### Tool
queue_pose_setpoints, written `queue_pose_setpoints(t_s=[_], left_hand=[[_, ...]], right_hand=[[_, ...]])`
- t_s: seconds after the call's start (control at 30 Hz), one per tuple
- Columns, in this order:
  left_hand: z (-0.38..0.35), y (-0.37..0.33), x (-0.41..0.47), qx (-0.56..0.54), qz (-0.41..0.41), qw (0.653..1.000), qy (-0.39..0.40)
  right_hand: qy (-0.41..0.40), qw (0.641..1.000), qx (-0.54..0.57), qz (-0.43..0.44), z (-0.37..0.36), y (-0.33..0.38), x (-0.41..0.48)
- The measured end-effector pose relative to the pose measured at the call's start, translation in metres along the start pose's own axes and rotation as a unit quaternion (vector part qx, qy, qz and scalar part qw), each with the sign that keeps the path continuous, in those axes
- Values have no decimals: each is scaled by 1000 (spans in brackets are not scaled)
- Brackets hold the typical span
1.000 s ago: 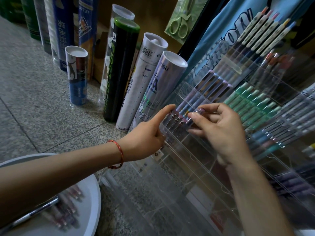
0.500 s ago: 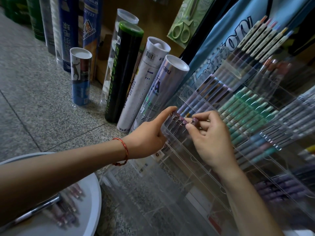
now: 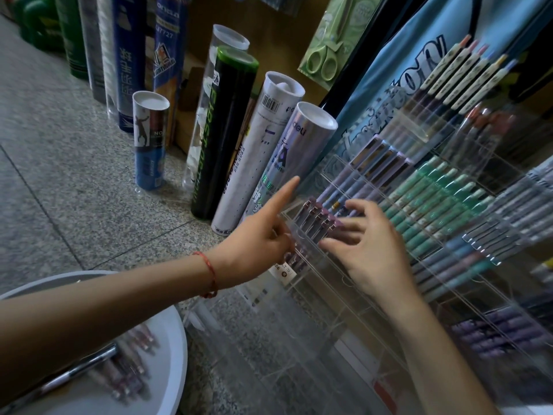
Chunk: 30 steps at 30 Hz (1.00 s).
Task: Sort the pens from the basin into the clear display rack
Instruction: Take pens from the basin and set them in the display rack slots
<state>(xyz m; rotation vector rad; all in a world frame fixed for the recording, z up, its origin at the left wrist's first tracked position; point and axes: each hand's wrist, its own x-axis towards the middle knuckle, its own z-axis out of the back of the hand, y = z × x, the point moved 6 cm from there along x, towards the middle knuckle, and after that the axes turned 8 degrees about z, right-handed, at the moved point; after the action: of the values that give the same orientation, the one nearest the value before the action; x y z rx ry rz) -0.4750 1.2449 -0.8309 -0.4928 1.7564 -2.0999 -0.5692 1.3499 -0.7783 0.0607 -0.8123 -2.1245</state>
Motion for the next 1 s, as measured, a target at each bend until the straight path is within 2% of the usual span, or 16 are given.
queue_pose_setpoints(t_s=[0.07,0.13,0.17,0.23,0.3,0.37,0.43,0.5,0.6,0.7,0.73,0.8,0.87,0.93,1.0], left_hand=[[15,9,-12,-19,15,999,-36],[35,27,-29,-10,55,996,-62],[46,38,-39,0,84,994,-75],[72,67,-62,12,159,982,-105],[97,103,-92,8,253,957,-139],[118,139,-128,40,330,930,-158],[135,168,-166,101,369,909,-164],[145,183,-200,155,371,902,-157],[144,194,-234,236,352,896,-130],[128,207,-256,298,324,894,-82],[120,212,-261,310,309,898,-57],[102,219,-270,323,287,902,6],[89,224,-276,347,280,893,53],[83,229,-279,378,275,880,82],[81,236,-278,401,271,869,105]], right_hand=[[-73,994,3,81,13,24,-4],[-170,963,34,205,24,58,-16],[-184,950,69,244,19,69,-23],[-119,944,176,252,-18,78,-35],[51,943,278,175,-85,78,-52],[241,926,275,90,-159,69,-78],[335,912,235,21,-213,49,-98],[345,910,227,-43,-245,32,-109],[364,921,138,-23,-277,24,-128],[486,865,117,44,-301,40,-173],[521,845,84,90,-308,45,-188],[531,819,-34,214,-320,49,-211],[511,816,-100,251,-327,45,-222],[499,827,-108,234,-328,38,-223],[493,846,-70,192,-323,29,-216]])
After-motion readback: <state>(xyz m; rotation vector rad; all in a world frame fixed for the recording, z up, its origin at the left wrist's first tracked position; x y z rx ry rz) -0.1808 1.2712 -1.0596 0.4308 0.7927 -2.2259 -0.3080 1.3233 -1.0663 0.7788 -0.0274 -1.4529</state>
